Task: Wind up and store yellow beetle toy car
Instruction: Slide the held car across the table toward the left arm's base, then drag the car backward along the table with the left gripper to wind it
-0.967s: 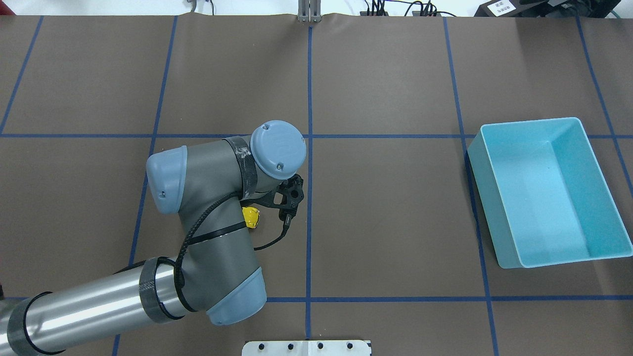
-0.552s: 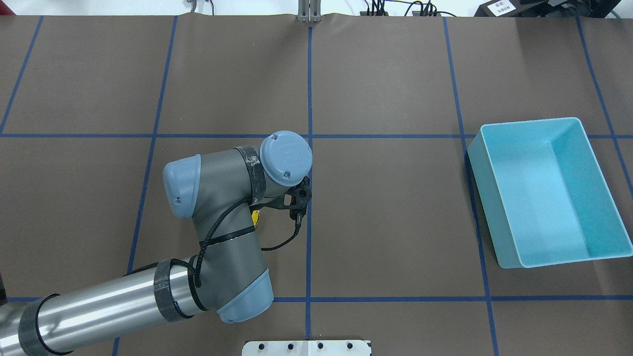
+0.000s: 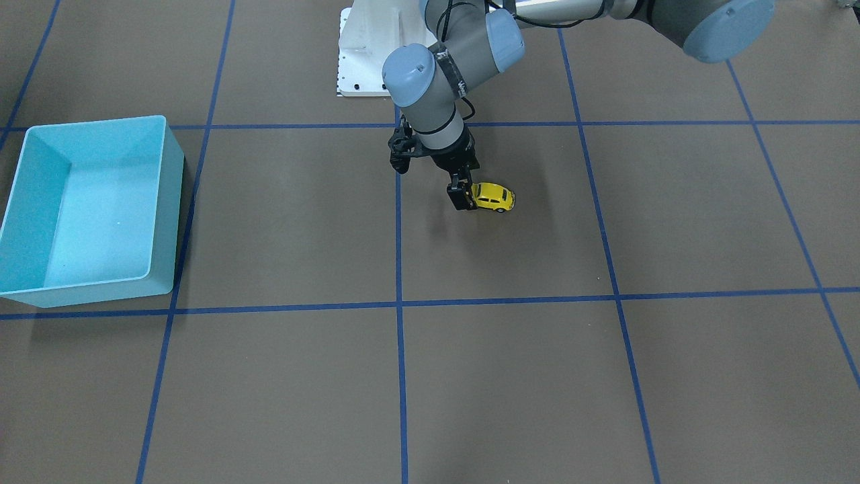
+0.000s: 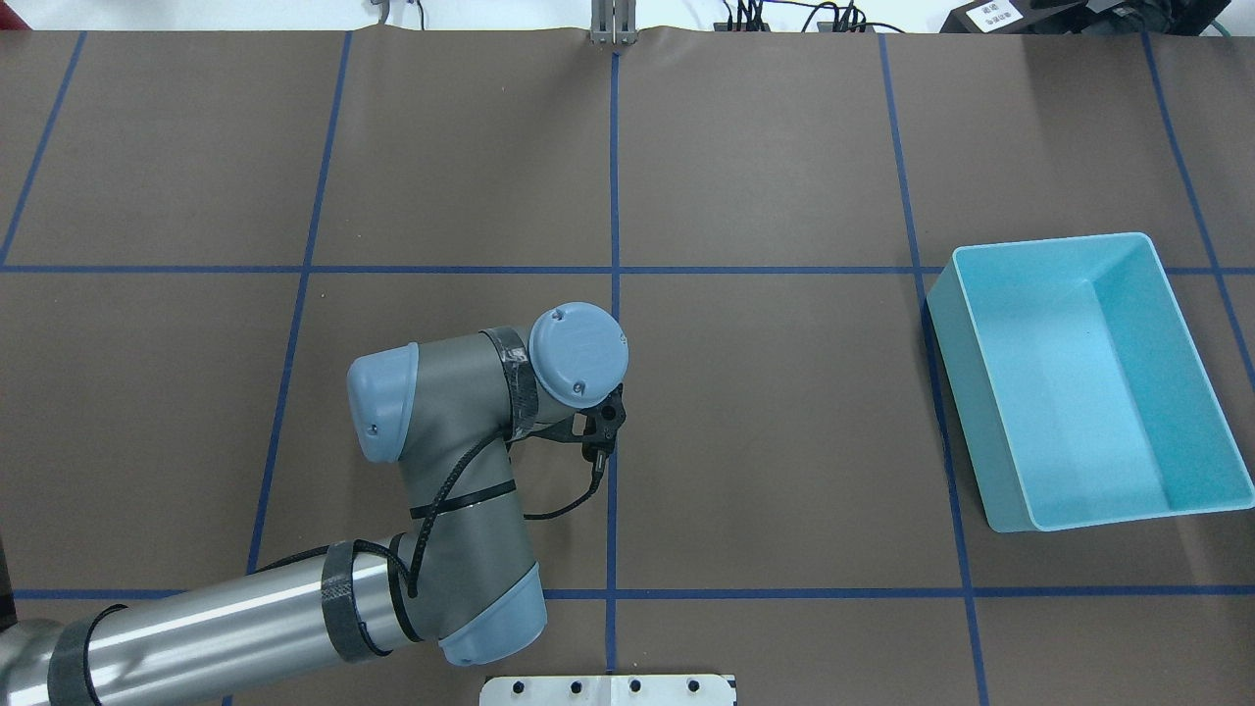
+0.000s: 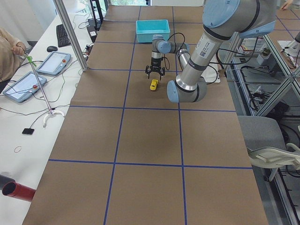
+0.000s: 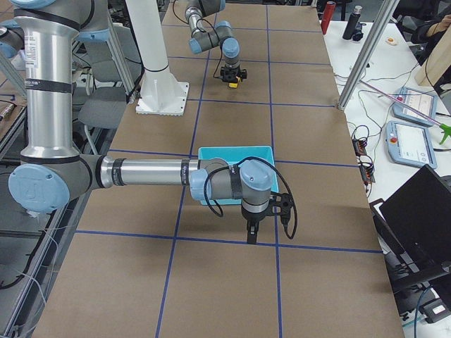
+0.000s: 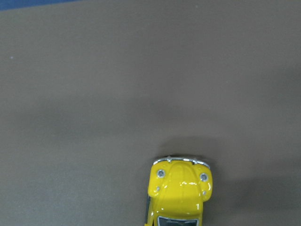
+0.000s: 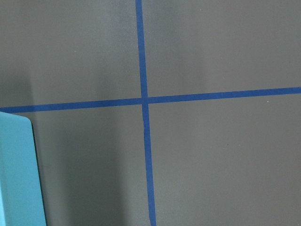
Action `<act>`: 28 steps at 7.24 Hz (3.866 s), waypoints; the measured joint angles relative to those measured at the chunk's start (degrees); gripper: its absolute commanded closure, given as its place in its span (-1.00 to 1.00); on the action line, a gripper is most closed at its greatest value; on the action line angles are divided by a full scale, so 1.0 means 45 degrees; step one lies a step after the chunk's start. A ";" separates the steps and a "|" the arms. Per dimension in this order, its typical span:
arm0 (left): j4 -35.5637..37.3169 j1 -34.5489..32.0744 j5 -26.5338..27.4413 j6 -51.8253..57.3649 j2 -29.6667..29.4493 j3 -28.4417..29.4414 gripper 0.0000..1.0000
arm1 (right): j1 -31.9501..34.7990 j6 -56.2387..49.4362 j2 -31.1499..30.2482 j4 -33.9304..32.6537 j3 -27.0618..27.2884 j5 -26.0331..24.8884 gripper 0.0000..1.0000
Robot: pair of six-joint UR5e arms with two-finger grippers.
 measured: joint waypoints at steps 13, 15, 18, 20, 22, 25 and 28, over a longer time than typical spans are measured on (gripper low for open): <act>-0.0509 -0.0170 0.0572 -0.0456 0.0629 -0.0921 1.00 | -0.0091 -0.0015 -0.0189 -0.0026 -0.0266 -0.0229 -1.00; -0.0533 -0.1156 -0.0117 -0.0386 0.1751 -0.2359 1.00 | -0.0081 -0.0019 -0.0297 -0.0102 -0.0311 -0.0149 -1.00; -0.0607 -0.2307 -0.0521 -0.0193 0.2734 -0.3330 1.00 | -0.0079 -0.0016 -0.0357 -0.0143 -0.0294 -0.0113 -1.00; -0.1134 -0.3154 -0.1394 0.1298 0.3100 -0.3435 1.00 | -0.0078 -0.0002 -0.0388 -0.0161 -0.0250 -0.0138 -1.00; -0.2248 -0.3678 -0.2555 0.1871 0.3762 -0.3327 1.00 | -0.0078 0.0000 -0.0435 -0.0175 -0.0236 -0.0185 -1.00; -0.4200 -0.3765 -0.3566 0.1872 0.4599 -0.3088 1.00 | -0.0078 -0.0016 -0.0588 -0.0149 -0.0183 -0.0258 -1.00; -0.5364 -0.3772 -0.3791 0.1965 0.5084 -0.2772 1.00 | -0.0078 -0.0019 -0.0683 -0.0127 -0.0167 -0.0258 -1.00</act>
